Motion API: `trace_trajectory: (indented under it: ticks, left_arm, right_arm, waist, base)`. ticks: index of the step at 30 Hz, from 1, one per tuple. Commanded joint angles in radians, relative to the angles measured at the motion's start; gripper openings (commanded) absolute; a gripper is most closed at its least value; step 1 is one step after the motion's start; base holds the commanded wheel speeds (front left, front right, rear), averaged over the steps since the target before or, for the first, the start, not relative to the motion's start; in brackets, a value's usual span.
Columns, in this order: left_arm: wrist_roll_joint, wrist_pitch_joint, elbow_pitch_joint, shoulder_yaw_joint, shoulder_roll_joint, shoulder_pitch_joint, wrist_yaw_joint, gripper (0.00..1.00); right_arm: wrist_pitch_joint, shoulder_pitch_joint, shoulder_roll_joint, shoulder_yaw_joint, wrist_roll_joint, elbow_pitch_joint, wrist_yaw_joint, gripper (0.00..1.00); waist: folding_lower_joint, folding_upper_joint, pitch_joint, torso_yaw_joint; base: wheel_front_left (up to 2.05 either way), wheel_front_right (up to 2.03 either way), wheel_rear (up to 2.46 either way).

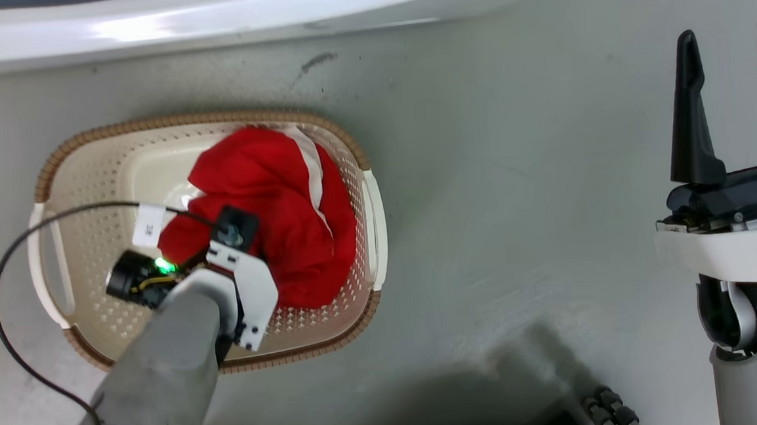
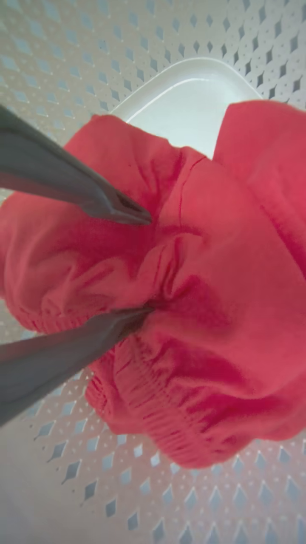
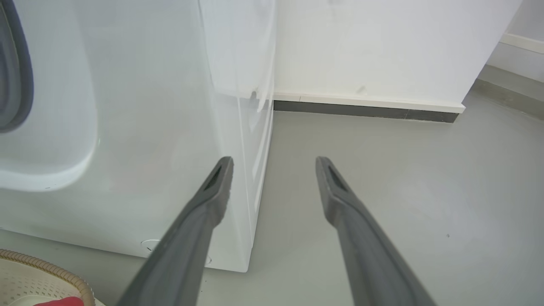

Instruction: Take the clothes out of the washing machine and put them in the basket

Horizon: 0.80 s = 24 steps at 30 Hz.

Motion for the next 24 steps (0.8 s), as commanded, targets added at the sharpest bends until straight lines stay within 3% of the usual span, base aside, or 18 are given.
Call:
trace_trajectory:
  ticks: [1,15,24]
  left_arm:
    - [-0.011,-0.014,0.005,0.003,-0.007,0.025,-0.001,1.0]
    - [-0.043,-0.199,-0.018,0.018,-0.051,0.175,0.009,1.0]
    - [-0.028,-0.203,-0.338,0.159,0.014,0.319,0.104,1.0]
  right_arm:
    - [-0.002,0.007,0.001,0.002,0.003,0.006,-0.001,1.0]
    - [-0.002,0.13,0.001,0.022,-0.024,0.056,-0.001,1.0]
    - [-0.002,0.214,0.001,0.022,-0.033,0.075,-0.001,1.0]
  waist:
    - [-0.0001,0.0,-0.046,0.002]
    - [-0.0001,0.0,-0.335,0.059]
    - [-0.0001,0.0,-0.49,0.097]
  base:
    - [0.0,0.0,0.0]
    - [0.0,0.0,0.0]
    - [0.0,0.0,0.0]
